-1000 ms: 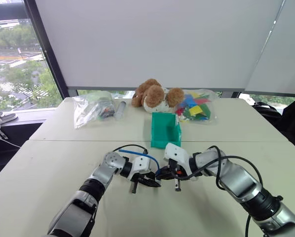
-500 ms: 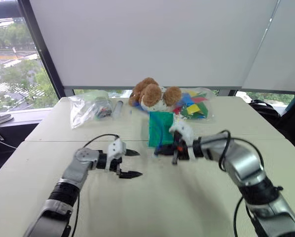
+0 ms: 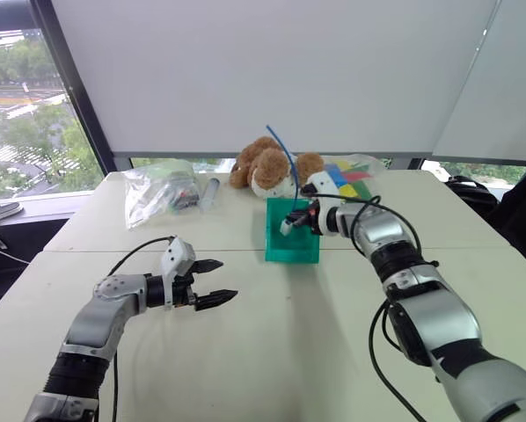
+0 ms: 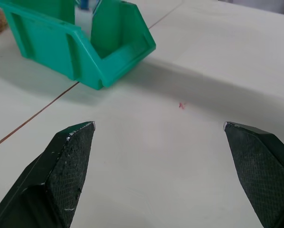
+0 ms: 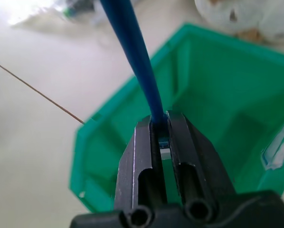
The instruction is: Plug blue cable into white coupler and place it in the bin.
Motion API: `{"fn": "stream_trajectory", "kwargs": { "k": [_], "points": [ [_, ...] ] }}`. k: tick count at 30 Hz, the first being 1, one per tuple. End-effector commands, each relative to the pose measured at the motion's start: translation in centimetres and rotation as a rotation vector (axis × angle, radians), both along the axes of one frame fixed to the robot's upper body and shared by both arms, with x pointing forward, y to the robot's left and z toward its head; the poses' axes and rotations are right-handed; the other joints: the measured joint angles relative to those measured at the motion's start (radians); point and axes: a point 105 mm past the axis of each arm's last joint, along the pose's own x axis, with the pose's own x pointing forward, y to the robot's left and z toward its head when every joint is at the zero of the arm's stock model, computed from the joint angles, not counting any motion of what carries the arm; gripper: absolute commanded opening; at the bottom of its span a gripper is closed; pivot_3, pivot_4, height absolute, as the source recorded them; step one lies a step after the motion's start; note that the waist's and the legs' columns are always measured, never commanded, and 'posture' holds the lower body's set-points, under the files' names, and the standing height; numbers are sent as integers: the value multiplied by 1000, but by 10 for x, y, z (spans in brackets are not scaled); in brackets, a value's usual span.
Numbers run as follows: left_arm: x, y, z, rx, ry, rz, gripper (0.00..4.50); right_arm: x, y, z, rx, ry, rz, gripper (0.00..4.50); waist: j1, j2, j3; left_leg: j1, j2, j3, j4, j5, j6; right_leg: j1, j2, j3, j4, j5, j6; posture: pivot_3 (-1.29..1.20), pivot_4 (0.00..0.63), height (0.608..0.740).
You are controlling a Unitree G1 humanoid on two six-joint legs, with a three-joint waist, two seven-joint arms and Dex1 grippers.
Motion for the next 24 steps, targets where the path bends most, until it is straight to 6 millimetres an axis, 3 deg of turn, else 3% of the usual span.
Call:
{"fn": "stream_trajectory", "kwargs": {
  "k": [1, 6, 11, 13, 15, 20, 24],
  "points": [
    [-3, 3, 20, -34, -49, 19, 4500, 5, 3, 16, -27, -70, 4, 1612, 0, 0, 0, 0, 0, 0, 0, 0, -1, 0, 0, 0, 0, 0, 0, 0, 150, 740],
    [-5, 2, 21, -39, -37, 25, 4500, 8, 1, 31, -14, -112, -2, 4312, -3, 2, 1, 0, 0, 0, -3, 2, -3, -2, 0, 0, 0, 0, -1, 0, 150, 740],
    [-4, 2, 23, -47, -28, 24, 4500, 8, -15, 86, 65, -236, -29, 4414, 0, 2, 1, 0, 0, 0, -8, 4, -6, -5, 1, 0, 0, 1, -1, 0, 150, 740],
    [-3, 1, 23, -45, -27, 18, 4500, 0, -28, 111, 101, -281, -24, 4414, 4, 2, 1, 0, 0, 0, -9, 4, -6, -6, 1, 0, 0, 1, -1, 0, 150, 740],
    [-2, 0, 24, -45, -26, 13, 4500, -11, -41, 122, 110, -305, -18, 4414, 6, 2, 2, -1, 0, 0, -10, 4, -6, -6, 1, 0, 0, 1, -1, 0, 150, 740],
    [0, 1, 26, -42, -28, 9, 4500, -54, -76, 116, 99, -306, -45, 4414, 11, 2, 1, -2, 0, 1, -9, 3, -5, -6, 1, 0, 0, 1, -1, 0, 150, 740],
    [2, 7, 29, -27, -41, 17, 4500, -108, -86, 82, 53, -226, 24, 4414, 12, 2, 1, -3, 0, 1, -9, 3, -4, -6, 1, 0, -1, 1, -1, 0, 150, 740]
  ]
}}
